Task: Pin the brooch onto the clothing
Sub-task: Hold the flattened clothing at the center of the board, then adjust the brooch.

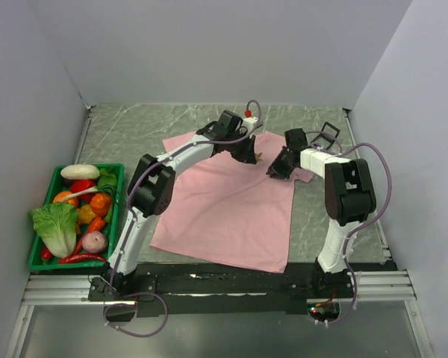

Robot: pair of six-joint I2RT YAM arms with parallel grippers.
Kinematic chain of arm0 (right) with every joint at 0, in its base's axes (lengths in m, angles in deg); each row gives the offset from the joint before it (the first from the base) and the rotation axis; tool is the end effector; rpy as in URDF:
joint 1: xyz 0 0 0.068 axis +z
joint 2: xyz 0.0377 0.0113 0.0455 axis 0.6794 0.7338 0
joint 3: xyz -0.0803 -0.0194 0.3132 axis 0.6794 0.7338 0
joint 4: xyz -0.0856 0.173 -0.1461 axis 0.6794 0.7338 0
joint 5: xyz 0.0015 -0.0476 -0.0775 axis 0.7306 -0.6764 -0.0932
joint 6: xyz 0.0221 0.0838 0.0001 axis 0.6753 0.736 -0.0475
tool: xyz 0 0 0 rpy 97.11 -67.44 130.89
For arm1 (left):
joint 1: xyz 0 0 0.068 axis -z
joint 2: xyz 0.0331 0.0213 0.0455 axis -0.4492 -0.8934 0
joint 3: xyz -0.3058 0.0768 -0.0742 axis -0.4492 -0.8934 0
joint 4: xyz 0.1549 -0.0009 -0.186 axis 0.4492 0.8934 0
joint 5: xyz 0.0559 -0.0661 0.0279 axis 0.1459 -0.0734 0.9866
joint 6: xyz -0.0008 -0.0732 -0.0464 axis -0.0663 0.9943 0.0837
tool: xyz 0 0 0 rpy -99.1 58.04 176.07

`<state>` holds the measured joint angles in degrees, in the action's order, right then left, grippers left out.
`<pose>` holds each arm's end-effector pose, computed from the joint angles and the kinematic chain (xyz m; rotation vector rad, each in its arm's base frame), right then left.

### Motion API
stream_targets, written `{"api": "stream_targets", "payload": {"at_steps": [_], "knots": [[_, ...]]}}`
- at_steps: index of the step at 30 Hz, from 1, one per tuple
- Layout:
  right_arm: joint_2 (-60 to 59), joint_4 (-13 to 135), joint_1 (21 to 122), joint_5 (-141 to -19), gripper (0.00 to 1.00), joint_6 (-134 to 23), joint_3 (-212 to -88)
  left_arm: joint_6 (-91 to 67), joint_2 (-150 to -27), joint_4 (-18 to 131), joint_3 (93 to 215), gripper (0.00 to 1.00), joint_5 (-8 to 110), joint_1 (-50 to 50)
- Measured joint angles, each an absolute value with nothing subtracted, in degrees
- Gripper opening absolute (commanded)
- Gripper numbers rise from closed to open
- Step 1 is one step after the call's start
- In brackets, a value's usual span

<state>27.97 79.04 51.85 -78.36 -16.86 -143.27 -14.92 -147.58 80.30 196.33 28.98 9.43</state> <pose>0.4055 0.0766 0.1825 0.7815 2.5675 0.5252 0.4436 -0.3714 0.2309 0.8410 2.2184 -0.9960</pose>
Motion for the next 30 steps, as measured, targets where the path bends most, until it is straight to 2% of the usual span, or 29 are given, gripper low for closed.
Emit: {"api": "stream_targets", "payload": {"at_steps": [4,6,23,24,27,28,30], "knots": [[28.27,79.07,51.85,-78.38,0.10,-16.90,-143.29,-14.94,-147.60,80.26,196.35,0.01,29.05,9.75],[28.30,79.13,51.85,-78.38,0.00,-16.93,-143.29,-14.94,-147.67,80.19,196.35,0.01,29.07,9.78],[27.55,76.55,51.77,-77.81,0.00,-17.87,-141.33,-12.69,-152.01,78.66,197.53,0.01,23.19,9.80],[27.55,76.55,51.75,-77.81,0.01,-18.13,-141.33,-12.21,-152.06,78.40,197.53,0.01,22.53,9.78],[27.51,76.40,51.55,-77.75,0.29,-18.94,-141.22,-11.12,-152.06,77.06,197.49,0.01,20.68,9.65],[27.23,76.03,51.53,-77.73,0.41,-19.05,-140.95,-10.55,-152.06,76.10,197.38,0.01,19.93,9.45],[25.61,74.21,51.53,-77.31,0.48,-20.36,-138.90,-9.11,-152.06,74.92,197.25,0.01,18.05,9.01]]}}
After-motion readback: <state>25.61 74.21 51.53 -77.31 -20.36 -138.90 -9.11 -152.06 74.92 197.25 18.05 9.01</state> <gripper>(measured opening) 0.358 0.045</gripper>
